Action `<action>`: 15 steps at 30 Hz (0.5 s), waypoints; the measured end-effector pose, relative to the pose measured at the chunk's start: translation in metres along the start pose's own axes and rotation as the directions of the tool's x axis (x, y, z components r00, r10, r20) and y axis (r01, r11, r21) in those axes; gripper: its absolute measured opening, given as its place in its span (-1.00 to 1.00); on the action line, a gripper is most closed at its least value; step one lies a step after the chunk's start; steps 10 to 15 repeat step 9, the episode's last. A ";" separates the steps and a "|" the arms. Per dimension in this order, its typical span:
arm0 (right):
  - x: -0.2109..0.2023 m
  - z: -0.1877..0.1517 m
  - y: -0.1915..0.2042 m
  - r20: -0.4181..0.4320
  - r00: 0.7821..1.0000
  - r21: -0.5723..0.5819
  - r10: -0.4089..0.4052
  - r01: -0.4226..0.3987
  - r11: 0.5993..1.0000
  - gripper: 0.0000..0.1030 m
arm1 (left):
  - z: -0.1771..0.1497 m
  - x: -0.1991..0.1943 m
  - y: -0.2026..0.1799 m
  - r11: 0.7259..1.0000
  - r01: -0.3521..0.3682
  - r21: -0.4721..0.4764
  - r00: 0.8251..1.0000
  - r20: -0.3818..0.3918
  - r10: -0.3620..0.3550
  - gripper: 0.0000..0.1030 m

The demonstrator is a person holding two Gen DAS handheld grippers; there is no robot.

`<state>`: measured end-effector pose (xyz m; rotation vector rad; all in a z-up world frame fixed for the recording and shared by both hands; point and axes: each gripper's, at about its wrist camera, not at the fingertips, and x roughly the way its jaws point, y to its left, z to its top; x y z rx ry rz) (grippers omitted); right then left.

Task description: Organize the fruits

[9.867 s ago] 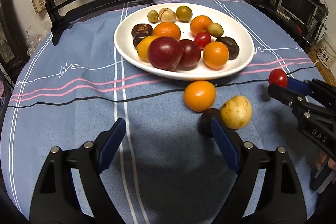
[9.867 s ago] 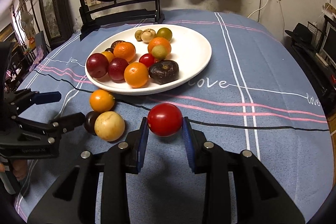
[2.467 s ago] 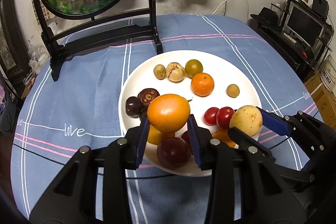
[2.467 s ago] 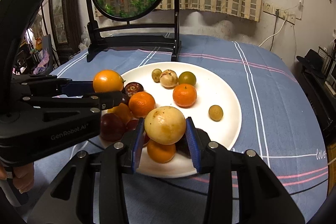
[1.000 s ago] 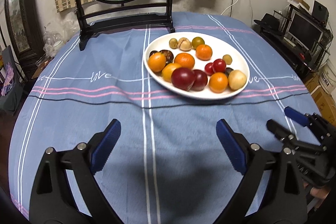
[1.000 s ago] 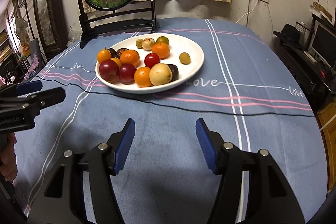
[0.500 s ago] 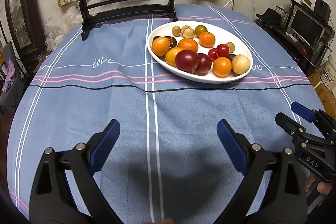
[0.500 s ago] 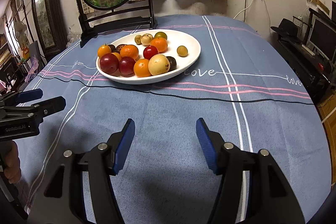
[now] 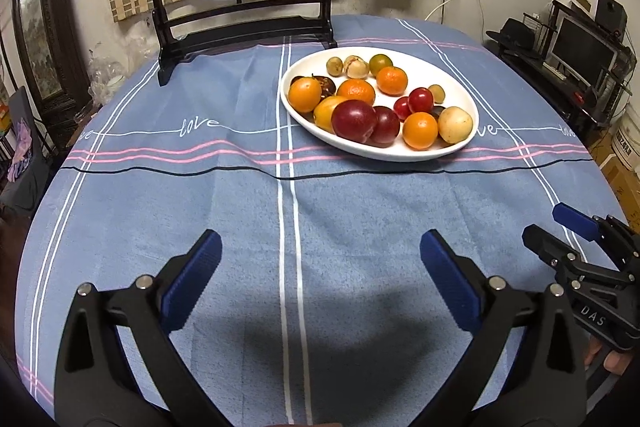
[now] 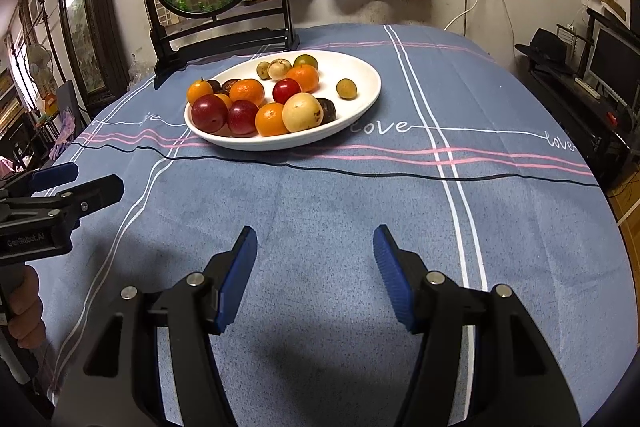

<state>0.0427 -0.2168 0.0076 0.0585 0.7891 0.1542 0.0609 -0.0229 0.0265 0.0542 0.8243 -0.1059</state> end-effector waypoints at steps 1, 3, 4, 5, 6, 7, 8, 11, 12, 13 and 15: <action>0.000 0.000 0.000 0.000 1.000 0.001 0.000 0.000 1.000 0.18 | 0.000 0.000 0.000 1.000 0.001 0.000 1.000 -0.004 -0.001 0.96; 0.000 0.000 0.000 -0.001 1.000 0.000 0.001 -0.001 1.000 0.18 | -0.001 0.001 -0.001 1.000 0.003 -0.002 1.000 -0.007 -0.003 0.96; 0.000 -0.001 -0.001 -0.002 1.000 0.001 -0.001 0.001 1.000 0.18 | -0.002 0.001 -0.001 1.000 -0.001 -0.003 1.000 -0.009 0.001 0.96; 0.000 -0.001 -0.001 -0.003 1.000 0.001 -0.001 0.001 1.000 0.18 | -0.002 0.002 -0.001 1.000 -0.003 -0.004 1.000 -0.010 0.003 0.96; -0.001 -0.002 -0.002 -0.004 1.000 0.001 -0.001 0.001 1.000 0.18 | -0.002 0.001 0.000 1.000 -0.001 -0.004 1.000 -0.011 0.001 0.96; -0.001 -0.002 -0.002 -0.004 1.000 0.002 -0.002 0.002 1.000 0.18 | -0.002 0.001 0.000 1.000 -0.002 -0.005 1.000 -0.011 0.002 0.96; -0.001 -0.003 -0.003 -0.004 1.000 0.002 -0.003 0.003 1.000 0.18 | -0.003 0.001 0.000 1.000 -0.003 -0.005 1.000 -0.011 0.003 0.96; -0.001 -0.003 -0.004 -0.006 1.000 0.003 -0.002 0.002 1.000 0.18 | -0.003 0.001 0.000 1.000 -0.003 -0.006 1.000 -0.012 0.003 0.96; -0.001 -0.003 -0.004 -0.006 1.000 0.003 -0.002 0.002 1.000 0.18 | -0.003 0.001 0.000 1.000 -0.003 -0.006 1.000 -0.012 0.003 0.96; -0.001 -0.003 -0.004 -0.006 1.000 0.003 -0.002 0.002 1.000 0.18 | -0.003 0.001 0.000 1.000 -0.003 -0.006 1.000 -0.012 0.003 0.96; -0.001 -0.003 -0.004 -0.006 1.000 0.003 -0.002 0.002 1.000 0.18 | -0.003 0.001 0.000 1.000 -0.003 -0.006 1.000 -0.012 0.003 0.96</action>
